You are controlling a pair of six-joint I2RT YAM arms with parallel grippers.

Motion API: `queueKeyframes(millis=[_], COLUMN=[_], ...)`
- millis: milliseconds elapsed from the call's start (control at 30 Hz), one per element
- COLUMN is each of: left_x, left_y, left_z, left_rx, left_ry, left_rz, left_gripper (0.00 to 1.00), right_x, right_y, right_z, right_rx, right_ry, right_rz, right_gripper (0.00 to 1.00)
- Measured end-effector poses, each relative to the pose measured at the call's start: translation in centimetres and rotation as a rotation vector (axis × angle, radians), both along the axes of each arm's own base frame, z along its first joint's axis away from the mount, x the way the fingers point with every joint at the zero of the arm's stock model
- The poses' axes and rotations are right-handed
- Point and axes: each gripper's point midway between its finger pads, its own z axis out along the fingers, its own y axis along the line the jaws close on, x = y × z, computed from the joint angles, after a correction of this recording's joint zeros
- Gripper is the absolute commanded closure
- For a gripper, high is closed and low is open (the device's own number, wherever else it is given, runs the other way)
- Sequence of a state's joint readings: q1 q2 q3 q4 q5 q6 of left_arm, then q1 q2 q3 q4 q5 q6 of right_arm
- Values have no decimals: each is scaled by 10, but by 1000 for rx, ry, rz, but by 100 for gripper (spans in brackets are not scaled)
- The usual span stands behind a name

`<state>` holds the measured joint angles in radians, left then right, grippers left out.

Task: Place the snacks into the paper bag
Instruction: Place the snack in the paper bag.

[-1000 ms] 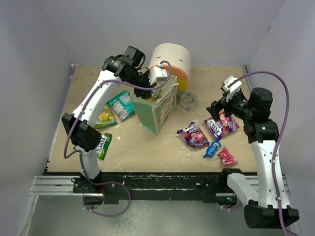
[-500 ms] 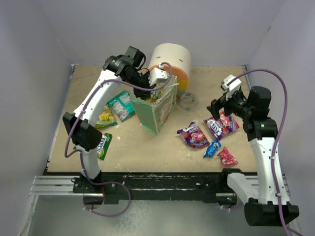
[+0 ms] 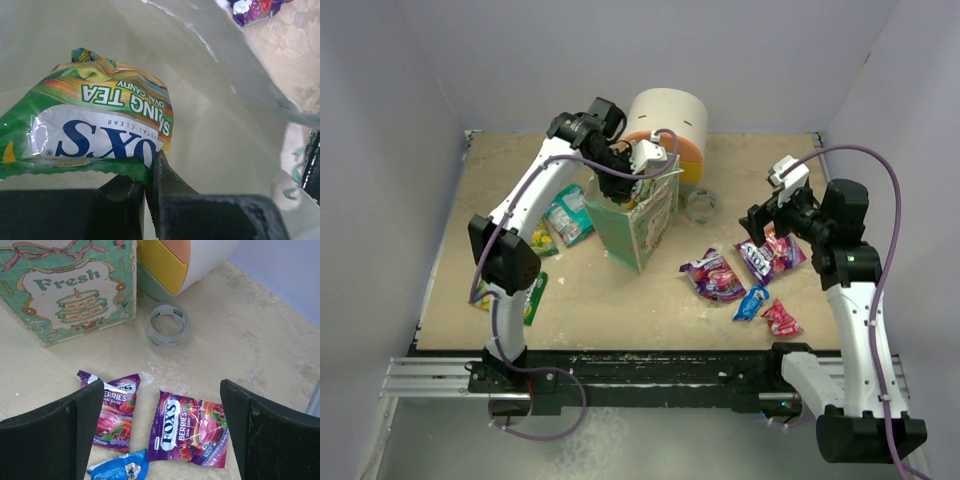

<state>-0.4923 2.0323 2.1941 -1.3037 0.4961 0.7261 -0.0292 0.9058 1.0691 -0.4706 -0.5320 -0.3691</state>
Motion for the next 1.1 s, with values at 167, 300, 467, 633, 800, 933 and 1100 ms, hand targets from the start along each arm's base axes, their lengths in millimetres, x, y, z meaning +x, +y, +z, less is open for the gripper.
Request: queueKeyframes(millis=[167,300,467,633,800,933,1100], left_x=[11,14,11,9,10,9,8], left_y=[-5,-6,-8,-15,-19,-18,-12], left_z=[-9,-20,-29,-36,-34,-28,-7], left_rx=[9,27,44,47,36,23,15], left_ry=[2,25,44,52,43,29,-34], left_rz=[4,11,24,29,30,44,63], left_gripper=[90,88,80,74,66,60,51], right_x=[-1,3,10,11,9,9,9], right_y=[-3,-8,-16,-20,-22,-22,-24], right_z=[-9,-19,-40,-51,-62,-64,-65], right_rx=[-8,-33,-68,-86,-94,-95,-99], right_ry=[11,40,96,123,147,154,156], right_rz=[-16,-33,-59,-73,-83,-85,-92], right_gripper=[0,0,0,0,0,0,0])
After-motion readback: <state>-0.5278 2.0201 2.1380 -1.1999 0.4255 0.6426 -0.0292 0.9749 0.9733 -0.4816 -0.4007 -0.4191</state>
